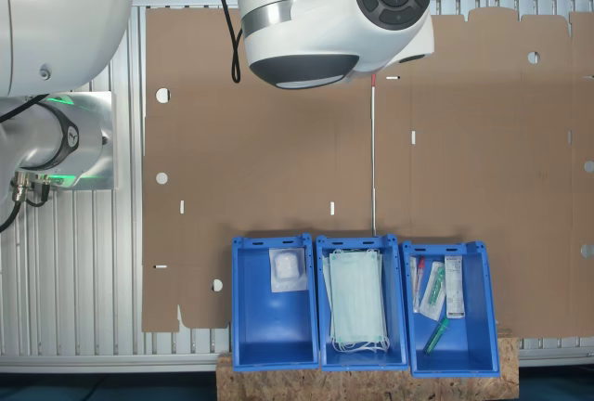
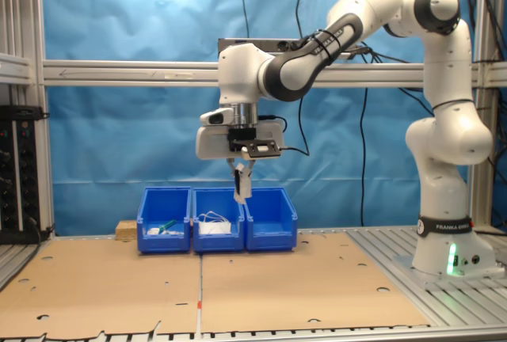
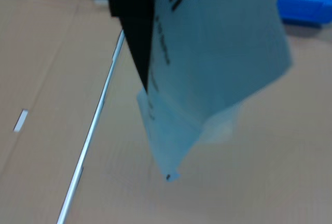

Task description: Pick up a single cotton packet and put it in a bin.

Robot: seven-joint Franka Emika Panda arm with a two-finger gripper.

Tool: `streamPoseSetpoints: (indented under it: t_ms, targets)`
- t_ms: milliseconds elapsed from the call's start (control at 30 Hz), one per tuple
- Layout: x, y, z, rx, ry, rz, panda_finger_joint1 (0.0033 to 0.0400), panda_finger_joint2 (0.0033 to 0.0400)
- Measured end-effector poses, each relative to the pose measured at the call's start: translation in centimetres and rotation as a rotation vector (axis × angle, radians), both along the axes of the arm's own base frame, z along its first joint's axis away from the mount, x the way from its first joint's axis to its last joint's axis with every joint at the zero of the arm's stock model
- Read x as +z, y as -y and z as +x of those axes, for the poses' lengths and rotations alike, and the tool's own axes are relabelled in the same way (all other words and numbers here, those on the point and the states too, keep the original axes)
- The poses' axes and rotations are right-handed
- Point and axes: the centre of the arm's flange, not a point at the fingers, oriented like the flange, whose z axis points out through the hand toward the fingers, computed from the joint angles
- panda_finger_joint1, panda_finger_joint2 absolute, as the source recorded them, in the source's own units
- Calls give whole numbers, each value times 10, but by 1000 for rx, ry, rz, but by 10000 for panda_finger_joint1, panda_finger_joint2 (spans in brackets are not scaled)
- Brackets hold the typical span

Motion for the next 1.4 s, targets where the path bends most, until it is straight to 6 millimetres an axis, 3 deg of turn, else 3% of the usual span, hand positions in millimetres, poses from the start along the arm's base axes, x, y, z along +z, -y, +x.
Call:
streamPoseSetpoints:
  t_ms: [200, 433, 633, 1400]
  targets:
    - [18, 35, -7, -5, -21, -58, 63, 63]
    - [22, 86, -13, -17, -61, -110, 63, 63]
    - [16, 145, -25, -25, -116, -164, 63, 63]
    - [-12, 282, -78, -21, -122, -282, 63, 63]
